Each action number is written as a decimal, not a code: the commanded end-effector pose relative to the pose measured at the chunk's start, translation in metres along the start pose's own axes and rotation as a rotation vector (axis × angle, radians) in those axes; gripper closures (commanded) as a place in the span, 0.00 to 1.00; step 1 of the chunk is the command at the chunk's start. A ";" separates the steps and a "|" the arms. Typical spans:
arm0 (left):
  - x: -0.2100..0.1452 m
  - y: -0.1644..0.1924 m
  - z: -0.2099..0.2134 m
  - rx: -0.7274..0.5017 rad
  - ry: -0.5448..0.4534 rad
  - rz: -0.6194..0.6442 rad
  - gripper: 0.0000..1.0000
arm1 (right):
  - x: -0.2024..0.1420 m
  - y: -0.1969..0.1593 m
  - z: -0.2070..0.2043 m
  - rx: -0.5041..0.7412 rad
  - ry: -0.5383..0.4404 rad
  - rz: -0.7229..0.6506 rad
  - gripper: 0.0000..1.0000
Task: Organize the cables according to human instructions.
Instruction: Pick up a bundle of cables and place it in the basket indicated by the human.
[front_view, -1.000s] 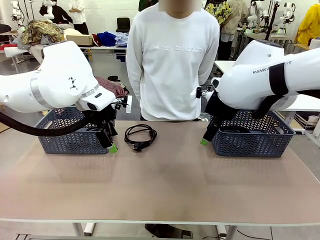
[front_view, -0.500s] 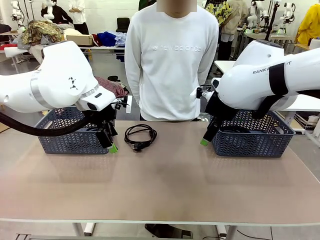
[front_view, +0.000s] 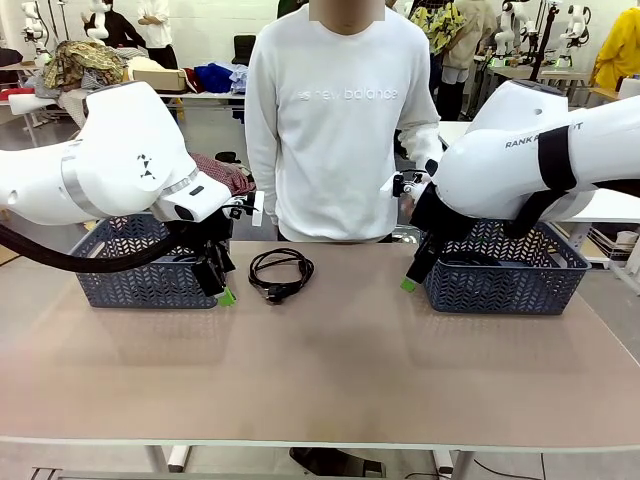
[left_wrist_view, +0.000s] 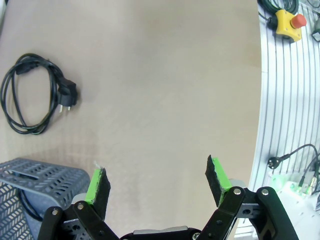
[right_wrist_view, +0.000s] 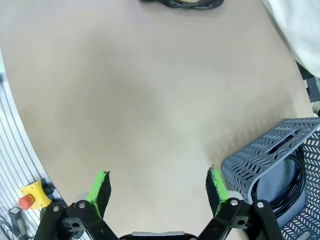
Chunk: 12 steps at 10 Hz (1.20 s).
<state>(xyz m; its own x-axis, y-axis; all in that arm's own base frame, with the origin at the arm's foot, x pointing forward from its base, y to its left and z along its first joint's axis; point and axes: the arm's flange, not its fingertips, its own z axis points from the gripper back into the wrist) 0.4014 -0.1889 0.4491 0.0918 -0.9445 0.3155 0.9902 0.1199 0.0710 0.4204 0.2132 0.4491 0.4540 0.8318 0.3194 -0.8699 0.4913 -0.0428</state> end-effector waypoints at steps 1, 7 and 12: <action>-0.002 0.000 0.002 0.001 0.006 0.001 0.00 | 0.001 0.000 0.001 -0.001 0.001 0.002 0.00; -0.002 0.000 0.002 0.001 0.006 0.001 0.00 | 0.001 0.000 0.001 -0.001 0.001 0.002 0.00; -0.002 0.000 0.002 0.001 0.006 0.001 0.00 | 0.001 0.000 0.001 -0.001 0.001 0.002 0.00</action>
<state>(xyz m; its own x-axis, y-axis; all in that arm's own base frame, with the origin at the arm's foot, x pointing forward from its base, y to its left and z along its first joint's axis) 0.4014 -0.1889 0.4491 0.0918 -0.9445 0.3155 0.9902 0.1199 0.0710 0.4204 0.2132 0.4491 0.4540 0.8318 0.3194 -0.8700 0.4912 -0.0428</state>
